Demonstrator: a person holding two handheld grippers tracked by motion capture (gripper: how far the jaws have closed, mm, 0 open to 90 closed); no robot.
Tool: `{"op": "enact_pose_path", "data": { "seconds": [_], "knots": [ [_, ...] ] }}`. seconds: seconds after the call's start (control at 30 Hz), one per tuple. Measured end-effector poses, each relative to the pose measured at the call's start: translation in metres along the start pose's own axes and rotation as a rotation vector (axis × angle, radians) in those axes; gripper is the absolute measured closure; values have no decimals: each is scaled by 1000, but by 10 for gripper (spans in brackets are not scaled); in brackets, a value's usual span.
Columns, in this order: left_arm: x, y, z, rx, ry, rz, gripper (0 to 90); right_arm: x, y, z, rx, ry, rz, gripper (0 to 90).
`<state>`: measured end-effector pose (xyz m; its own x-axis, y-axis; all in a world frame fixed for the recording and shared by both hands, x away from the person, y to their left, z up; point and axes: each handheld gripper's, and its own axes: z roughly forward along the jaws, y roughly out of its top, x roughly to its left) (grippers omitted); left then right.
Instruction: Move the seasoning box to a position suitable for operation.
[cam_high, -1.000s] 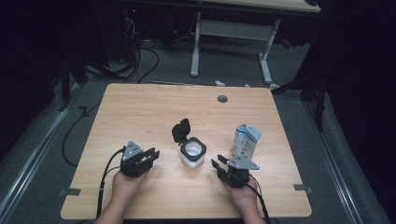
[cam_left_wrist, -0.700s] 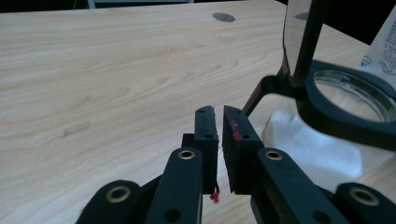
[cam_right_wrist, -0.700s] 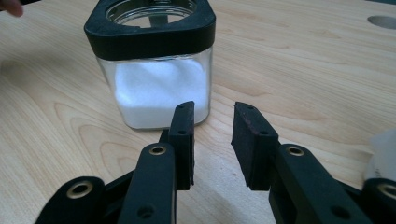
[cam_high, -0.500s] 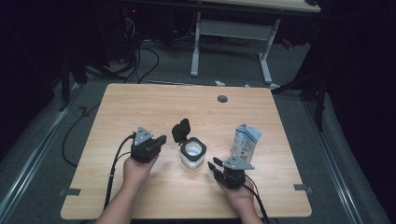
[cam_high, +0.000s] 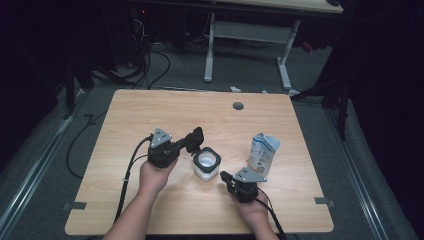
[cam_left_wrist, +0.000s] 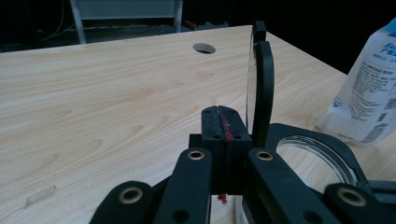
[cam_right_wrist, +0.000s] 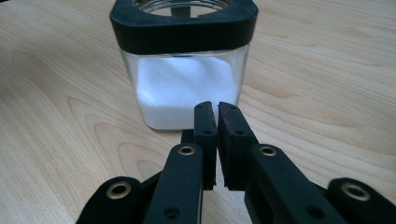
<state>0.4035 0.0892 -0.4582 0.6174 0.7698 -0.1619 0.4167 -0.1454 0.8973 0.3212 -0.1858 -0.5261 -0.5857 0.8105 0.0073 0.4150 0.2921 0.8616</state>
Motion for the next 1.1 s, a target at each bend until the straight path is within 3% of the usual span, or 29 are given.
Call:
{"op": "enact_pose_path", "data": {
  "seconds": [0.53, 1.1],
  "knots": [
    [-6, 0, -2, -7, -19, -2, 899, 11, 7, 4, -11, 30, -32, 896],
    [-32, -17, -4, 7, -82, 50, 887, 14, 7, 5, -6, 31, -44, 889]
  ]
}}
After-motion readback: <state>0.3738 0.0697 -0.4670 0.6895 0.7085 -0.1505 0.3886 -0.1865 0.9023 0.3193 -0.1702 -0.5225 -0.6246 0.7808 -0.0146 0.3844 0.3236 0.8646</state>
